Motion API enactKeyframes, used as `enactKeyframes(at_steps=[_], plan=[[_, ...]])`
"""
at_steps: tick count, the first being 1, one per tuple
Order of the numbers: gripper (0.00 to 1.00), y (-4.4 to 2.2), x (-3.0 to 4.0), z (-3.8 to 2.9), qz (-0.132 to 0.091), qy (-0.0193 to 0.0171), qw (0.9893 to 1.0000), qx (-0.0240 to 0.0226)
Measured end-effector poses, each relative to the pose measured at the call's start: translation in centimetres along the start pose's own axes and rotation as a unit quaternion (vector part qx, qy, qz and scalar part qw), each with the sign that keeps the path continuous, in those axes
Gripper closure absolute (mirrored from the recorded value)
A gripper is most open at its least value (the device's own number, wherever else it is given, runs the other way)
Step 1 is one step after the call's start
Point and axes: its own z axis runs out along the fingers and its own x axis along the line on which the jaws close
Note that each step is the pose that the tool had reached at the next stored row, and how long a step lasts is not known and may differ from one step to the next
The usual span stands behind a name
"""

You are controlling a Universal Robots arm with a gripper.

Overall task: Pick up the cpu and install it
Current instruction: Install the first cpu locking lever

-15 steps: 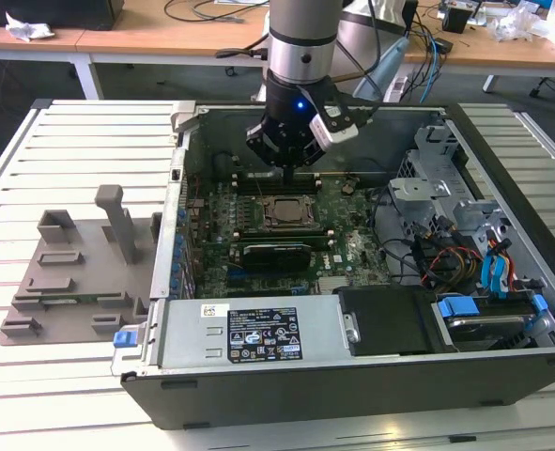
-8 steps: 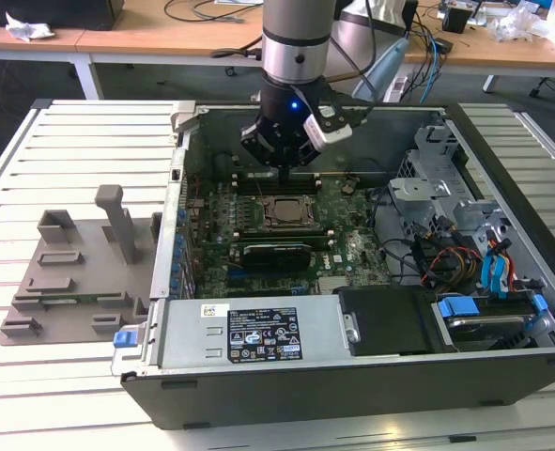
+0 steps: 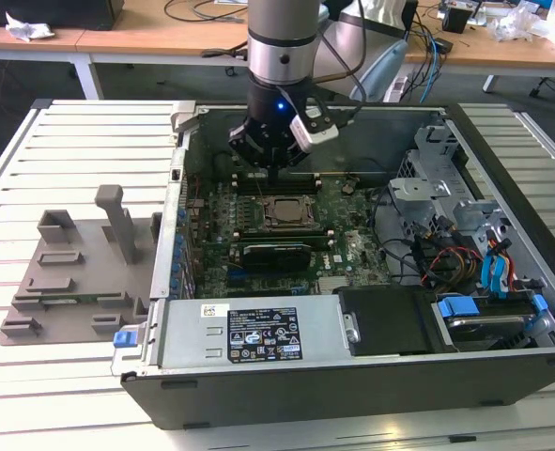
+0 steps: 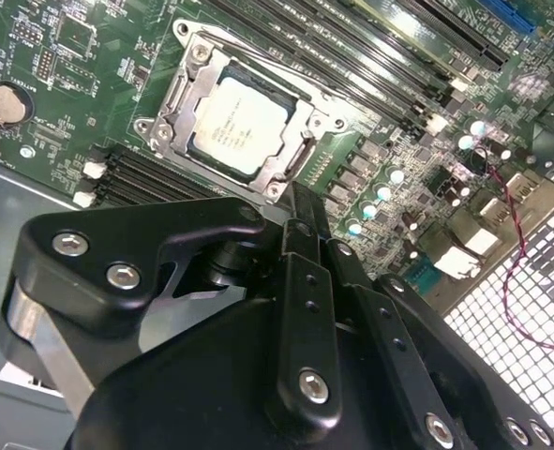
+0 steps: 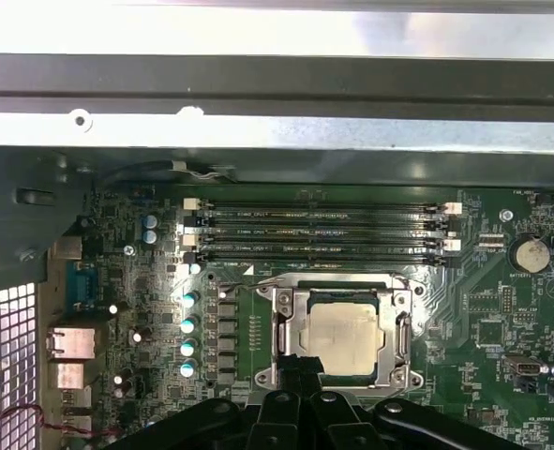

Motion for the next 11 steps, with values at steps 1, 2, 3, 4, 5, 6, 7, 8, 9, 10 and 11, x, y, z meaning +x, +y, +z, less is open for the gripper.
enactKeyframes(at_steps=[1,2,3,4,5,6,7,8,9,10,11], plan=[[0.89,0.00,0.03,0.00,0.000,0.0000,1.0000,0.0000],[0.89,0.00,0.09,0.01,0.000,0.0000,1.0000,0.0000],[0.89,0.00,0.13,0.02,0.000,0.0000,1.0000,0.0000],[0.89,0.00,0.25,0.05,0.000,0.0000,1.0000,0.0001],[0.89,0.02,0.42,0.08,0.000,0.0000,1.0000,0.0000],[0.89,0.04,0.67,0.12,0.000,-0.0001,1.0000,0.0000],[0.89,0.05,0.81,0.13,0.000,-0.0001,1.0000,-0.0001],[0.89,0.06,1.11,0.15,0.000,0.0000,1.0000,0.0000],[0.89,0.07,1.28,0.17,0.000,0.0000,1.0000,0.0000],[0.89,0.10,1.56,0.20,0.000,-0.0001,1.0000,0.0000],[0.89,0.13,1.91,0.22,0.000,0.0000,1.0000,0.0000]])
